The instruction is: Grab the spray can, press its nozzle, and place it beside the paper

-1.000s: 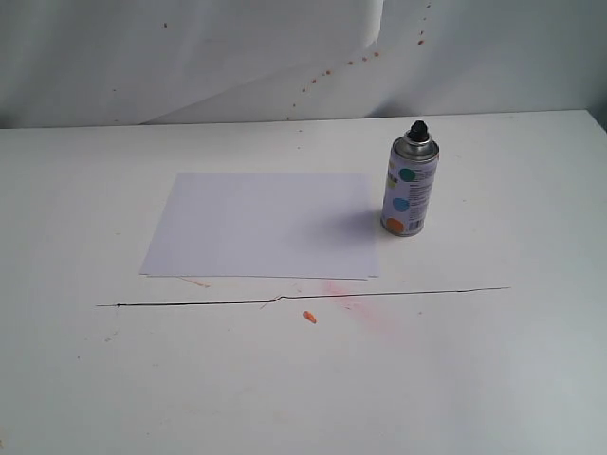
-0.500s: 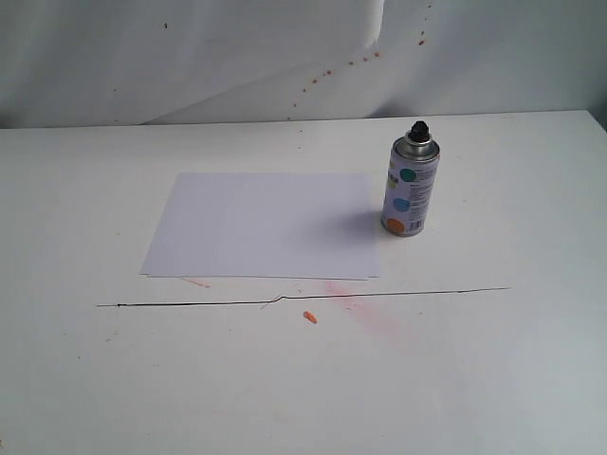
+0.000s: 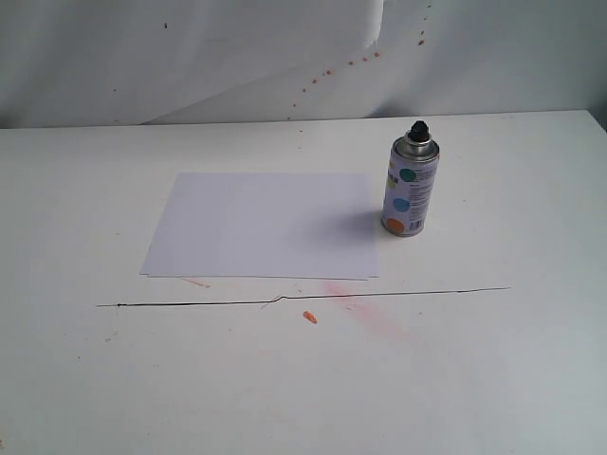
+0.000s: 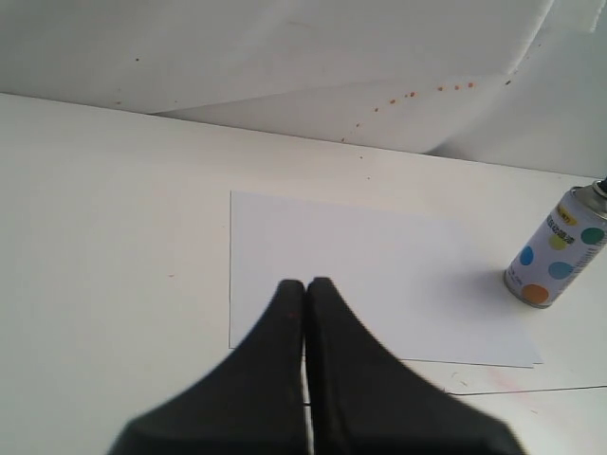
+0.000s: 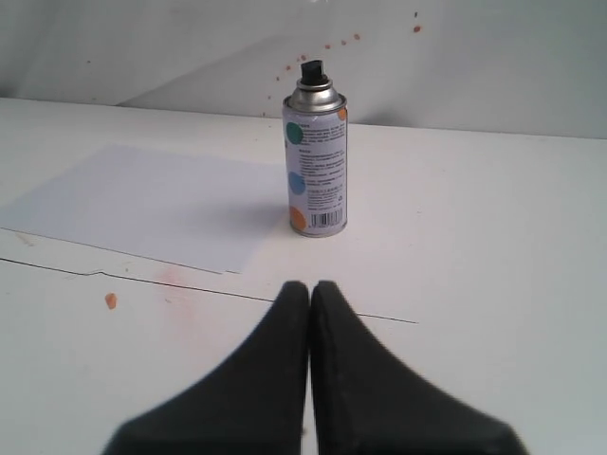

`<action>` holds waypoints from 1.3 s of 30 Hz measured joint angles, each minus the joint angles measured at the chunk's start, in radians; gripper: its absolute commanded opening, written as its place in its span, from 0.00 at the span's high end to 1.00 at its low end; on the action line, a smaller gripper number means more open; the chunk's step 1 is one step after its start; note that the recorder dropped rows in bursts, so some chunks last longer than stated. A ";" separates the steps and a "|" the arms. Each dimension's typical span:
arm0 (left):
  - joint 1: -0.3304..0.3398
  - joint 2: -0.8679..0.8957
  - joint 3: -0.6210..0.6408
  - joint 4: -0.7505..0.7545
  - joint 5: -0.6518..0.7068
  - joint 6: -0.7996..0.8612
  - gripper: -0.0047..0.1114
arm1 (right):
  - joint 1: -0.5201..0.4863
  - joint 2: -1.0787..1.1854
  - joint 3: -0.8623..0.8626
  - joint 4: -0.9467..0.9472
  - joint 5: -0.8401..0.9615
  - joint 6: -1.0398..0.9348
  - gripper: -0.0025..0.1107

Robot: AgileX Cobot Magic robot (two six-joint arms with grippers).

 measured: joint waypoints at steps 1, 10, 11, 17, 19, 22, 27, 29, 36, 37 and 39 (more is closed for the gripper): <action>0.000 0.000 0.000 0.000 0.000 0.000 0.96 | 0.000 0.000 0.001 0.003 0.000 0.000 0.98; 0.000 0.000 0.000 0.000 0.000 0.000 0.96 | 0.000 -0.025 0.002 0.008 0.040 -0.043 0.98; 0.000 0.000 0.000 0.000 0.000 0.000 0.96 | 0.000 -0.025 0.002 0.008 0.041 -0.048 0.98; 0.000 0.000 0.000 0.000 0.000 0.000 0.96 | 0.000 -0.025 0.002 -0.016 0.053 -0.066 0.98; 0.000 0.000 0.000 0.000 0.000 0.000 0.96 | 0.000 -0.025 0.002 -0.030 0.059 -0.069 0.98; 0.000 0.000 0.000 0.000 0.000 0.000 0.96 | 0.000 -0.025 0.002 -0.035 0.060 -0.069 0.98; 0.000 0.000 0.000 0.000 0.000 0.000 0.96 | 0.000 -0.025 0.002 -0.036 0.060 -0.072 0.98; 0.000 0.000 0.000 0.000 0.000 0.000 0.96 | 0.000 -0.025 0.002 -0.036 0.060 -0.072 0.98; 0.000 0.000 0.000 0.000 0.000 0.000 0.96 | 0.000 -0.025 0.002 -0.036 0.060 -0.072 0.98; 0.000 0.000 0.000 0.000 0.000 0.000 0.96 | 0.000 -0.025 0.002 -0.036 0.060 -0.072 0.98; 0.000 0.000 0.000 0.000 0.000 0.000 0.96 | 0.000 -0.025 0.002 -0.036 0.060 -0.072 0.98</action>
